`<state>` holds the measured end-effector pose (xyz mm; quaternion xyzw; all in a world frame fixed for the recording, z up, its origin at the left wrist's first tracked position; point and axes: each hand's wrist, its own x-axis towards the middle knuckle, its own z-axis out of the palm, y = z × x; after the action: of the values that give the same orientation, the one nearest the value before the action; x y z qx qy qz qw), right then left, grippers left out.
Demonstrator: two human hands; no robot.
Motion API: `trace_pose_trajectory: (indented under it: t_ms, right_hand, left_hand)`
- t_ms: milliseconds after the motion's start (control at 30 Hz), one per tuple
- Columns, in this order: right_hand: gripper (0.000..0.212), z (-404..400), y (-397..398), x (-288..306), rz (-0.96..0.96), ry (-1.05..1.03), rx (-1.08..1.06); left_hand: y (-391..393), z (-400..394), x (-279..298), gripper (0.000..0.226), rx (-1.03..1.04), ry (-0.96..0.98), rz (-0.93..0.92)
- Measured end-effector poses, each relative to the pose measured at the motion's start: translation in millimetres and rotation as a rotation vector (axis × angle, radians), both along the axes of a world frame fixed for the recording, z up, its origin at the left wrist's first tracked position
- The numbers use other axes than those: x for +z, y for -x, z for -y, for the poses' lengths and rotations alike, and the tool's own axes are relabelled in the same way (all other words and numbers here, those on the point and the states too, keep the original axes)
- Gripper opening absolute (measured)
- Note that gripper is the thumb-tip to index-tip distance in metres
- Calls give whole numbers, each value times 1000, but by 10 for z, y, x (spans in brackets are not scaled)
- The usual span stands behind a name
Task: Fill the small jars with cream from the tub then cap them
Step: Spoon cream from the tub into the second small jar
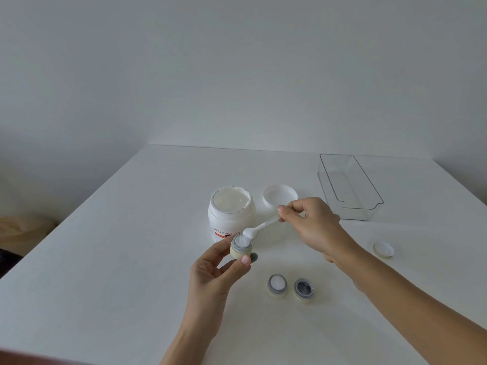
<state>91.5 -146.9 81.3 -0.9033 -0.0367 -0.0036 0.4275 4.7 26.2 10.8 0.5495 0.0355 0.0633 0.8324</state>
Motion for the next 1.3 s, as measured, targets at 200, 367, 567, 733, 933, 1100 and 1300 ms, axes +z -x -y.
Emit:
trace_pose_trajectory:
  t_ms: [200, 367, 567, 733, 933, 1100, 1300]
  right_hand:
    - [30, -20, 111, 31, 209, -110, 1]
    - [15, -57, 242, -56, 540, -80, 20]
    - [23, -51, 306, -101, 809, 18, -7]
    - [23, -128, 84, 15, 740, -95, -107]
    - [3, -228, -191, -51, 1099, 440, 96]
    - [22, -19, -256, -101, 1346, 657, 279]
    - [18, 167, -154, -1, 1446, 551, 223]
  left_hand:
    - [1, 2, 6, 45, 11, 0, -13]
    - [9, 6, 9, 41, 29, -20, -15]
    - [11, 0, -2, 41, 35, -31, -23]
    - [8, 0, -6, 41, 31, -31, -32]
    - [17, 2, 6, 43, 28, -27, -37]
    - [7, -16, -13, 44, 30, -26, -36]
    - [-9, -17, -42, 46, 29, -30, -27]
